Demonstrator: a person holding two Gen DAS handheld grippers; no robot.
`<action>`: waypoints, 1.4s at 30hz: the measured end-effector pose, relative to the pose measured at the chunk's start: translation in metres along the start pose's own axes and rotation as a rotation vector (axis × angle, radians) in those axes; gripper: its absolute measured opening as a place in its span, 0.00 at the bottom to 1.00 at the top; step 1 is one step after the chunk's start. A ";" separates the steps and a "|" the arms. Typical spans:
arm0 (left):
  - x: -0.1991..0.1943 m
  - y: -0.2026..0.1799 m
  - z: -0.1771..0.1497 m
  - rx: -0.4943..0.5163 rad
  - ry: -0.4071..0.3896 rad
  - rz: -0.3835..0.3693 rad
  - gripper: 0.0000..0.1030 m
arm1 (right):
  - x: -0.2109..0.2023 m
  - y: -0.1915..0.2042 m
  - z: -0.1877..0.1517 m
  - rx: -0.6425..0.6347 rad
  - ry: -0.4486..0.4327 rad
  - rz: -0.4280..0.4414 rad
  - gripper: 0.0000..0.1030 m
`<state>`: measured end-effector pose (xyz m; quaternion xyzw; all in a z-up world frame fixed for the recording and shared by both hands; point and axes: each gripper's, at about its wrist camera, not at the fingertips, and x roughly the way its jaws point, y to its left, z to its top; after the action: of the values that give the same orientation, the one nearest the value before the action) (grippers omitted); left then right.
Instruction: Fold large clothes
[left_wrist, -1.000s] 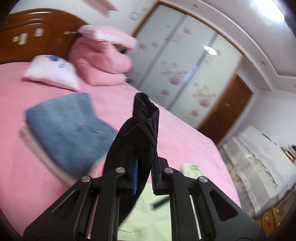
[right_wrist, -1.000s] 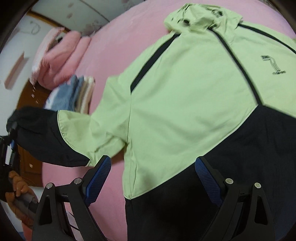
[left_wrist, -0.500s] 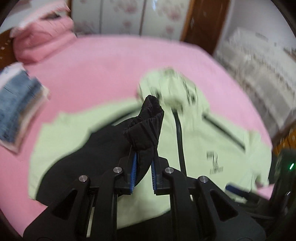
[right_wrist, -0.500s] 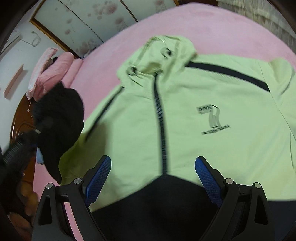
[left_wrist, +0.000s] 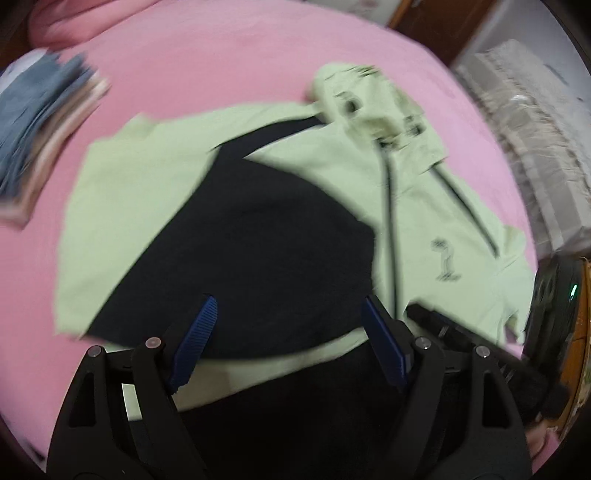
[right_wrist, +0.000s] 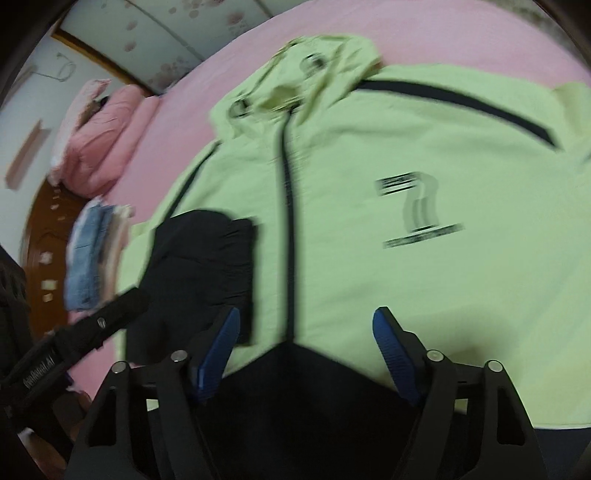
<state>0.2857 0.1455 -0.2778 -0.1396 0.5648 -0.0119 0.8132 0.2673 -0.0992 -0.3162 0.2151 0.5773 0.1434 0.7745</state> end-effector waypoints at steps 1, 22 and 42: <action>0.002 0.012 -0.007 -0.007 0.029 0.025 0.76 | 0.006 0.008 -0.001 -0.017 0.023 0.030 0.65; 0.036 0.125 -0.034 -0.229 -0.006 0.267 0.71 | -0.056 0.088 0.034 -0.276 -0.272 -0.067 0.24; 0.021 0.160 -0.050 -0.366 0.007 0.097 0.38 | -0.061 -0.066 -0.012 0.034 -0.185 -0.561 0.24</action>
<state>0.2247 0.2850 -0.3520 -0.2578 0.5663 0.1299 0.7720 0.2368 -0.1834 -0.3016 0.0723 0.5434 -0.1064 0.8296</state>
